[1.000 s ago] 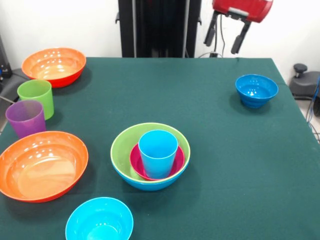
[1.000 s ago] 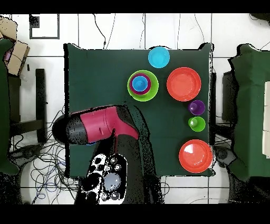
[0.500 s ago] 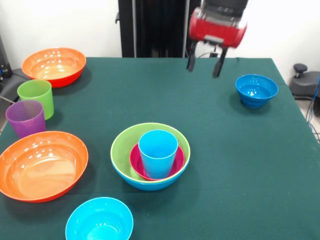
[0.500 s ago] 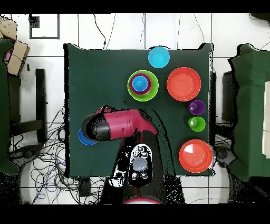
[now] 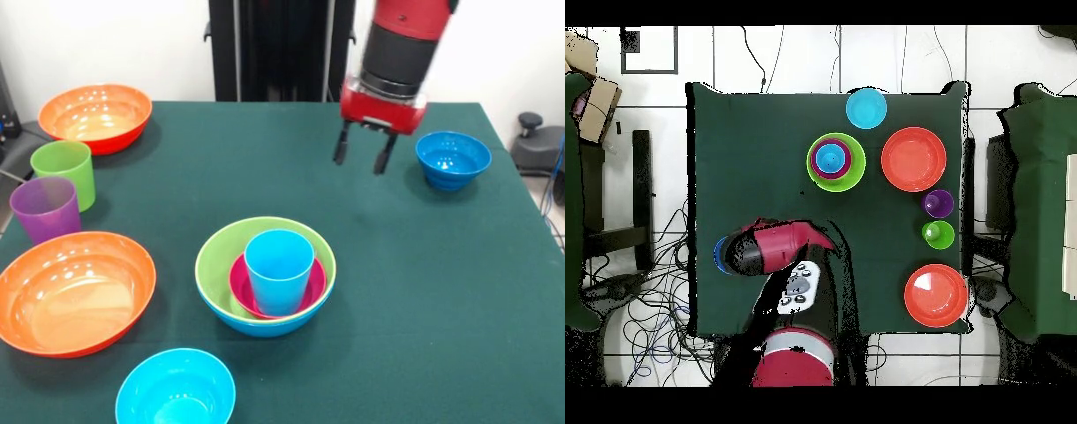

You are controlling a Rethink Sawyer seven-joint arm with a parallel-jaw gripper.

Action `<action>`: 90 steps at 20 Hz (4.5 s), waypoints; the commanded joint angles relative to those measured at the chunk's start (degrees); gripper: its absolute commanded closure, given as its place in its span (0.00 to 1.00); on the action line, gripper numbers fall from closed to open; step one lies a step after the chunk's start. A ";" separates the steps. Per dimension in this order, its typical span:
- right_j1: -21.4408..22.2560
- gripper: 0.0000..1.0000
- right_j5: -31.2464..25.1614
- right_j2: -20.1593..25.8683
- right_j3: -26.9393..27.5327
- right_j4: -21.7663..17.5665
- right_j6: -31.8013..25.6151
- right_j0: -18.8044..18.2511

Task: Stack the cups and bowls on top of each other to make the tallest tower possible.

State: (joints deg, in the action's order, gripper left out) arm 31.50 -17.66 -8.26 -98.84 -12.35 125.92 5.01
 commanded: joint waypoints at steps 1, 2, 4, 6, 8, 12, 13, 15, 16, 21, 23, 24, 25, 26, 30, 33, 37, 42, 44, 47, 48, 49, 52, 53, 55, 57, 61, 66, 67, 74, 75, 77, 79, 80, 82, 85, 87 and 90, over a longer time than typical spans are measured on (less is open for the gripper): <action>-0.44 0.00 -4.07 -0.15 0.51 7.13 16.32 7.63; -0.40 0.00 -4.06 -0.48 0.58 8.27 16.81 8.63; 0.02 0.00 -4.12 -0.64 0.42 10.45 17.18 9.93; 0.61 0.00 -4.82 -1.60 0.42 12.07 17.21 11.40; 2.62 0.00 -6.61 -2.05 -0.07 13.16 16.22 11.78; 7.26 0.00 -9.88 -1.44 -1.55 14.70 13.59 10.50; 7.71 0.00 -10.20 -1.58 -1.44 14.77 13.08 10.28; 8.69 0.00 -11.74 -1.53 -1.08 15.02 11.85 9.60; 9.05 0.00 -12.27 -1.31 -0.99 15.09 11.19 9.07; 9.14 0.00 -8.41 4.64 -5.10 14.96 5.31 0.78; 9.10 0.00 -6.42 6.98 -7.38 14.38 3.45 -2.77; 9.00 0.00 -5.93 7.32 -7.82 13.77 3.09 -3.53; 8.98 0.00 -5.65 7.43 -8.09 13.14 3.11 -3.95; 8.68 0.00 -5.30 7.94 -8.20 12.59 2.99 -4.49; 2.83 0.00 -0.56 5.03 -4.93 9.52 6.90 -0.84; 0.83 0.00 -0.43 2.02 -3.60 9.39 9.14 2.56; 1.29 0.00 -0.43 0.90 -4.88 10.43 9.76 4.38; 5.93 0.00 -9.18 -3.48 -4.15 12.72 12.11 9.58; 9.35 0.00 -15.34 -5.15 -2.93 13.72 12.74 11.80; 11.26 0.00 -20.17 -8.10 -0.93 14.16 14.77 15.83; 11.44 0.00 -19.46 -8.63 -1.51 13.91 14.63 16.36; 11.78 0.00 -17.62 -8.24 -3.11 13.80 13.83 15.75; 12.81 0.00 -16.43 -6.80 -5.34 13.51 11.02 13.50; 12.95 0.00 -16.45 -6.53 -5.64 13.36 10.37 13.08; 13.22 0.00 -16.48 -6.00 -6.22 13.06 9.08 12.22; 12.71 0.00 -14.98 -5.29 -7.30 12.74 8.29 10.94; 10.42 0.00 -10.62 -6.04 -8.53 11.67 10.45 11.60; 5.78 0.00 -5.65 -6.70 -8.29 11.01 11.95 12.09; 4.56 0.00 -4.26 -6.72 -8.11 10.88 12.19 12.09; -3.07 0.00 0.50 -10.30 -5.78 13.04 16.54 16.67; -4.01 0.00 1.48 -10.46 -5.67 13.26 16.58 16.83; -6.12 0.00 2.99 -11.02 -5.08 14.11 16.77 17.60; -8.17 0.00 4.81 -11.22 -4.45 14.71 16.62 17.80; -9.13 0.00 5.69 -11.03 -3.99 14.92 16.22 17.49; -10.46 0.00 7.01 -10.79 -3.37 15.34 15.64 17.18; -10.92 0.00 7.37 -10.73 -3.06 16.12 15.31 17.27; -10.72 0.00 6.79 -10.50 -2.65 16.21 14.54 16.78; -11.38 0.00 6.91 -10.36 -1.62 16.54 14.12 16.26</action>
State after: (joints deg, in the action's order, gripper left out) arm 22.98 -13.30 -21.57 -102.99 1.19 130.35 22.31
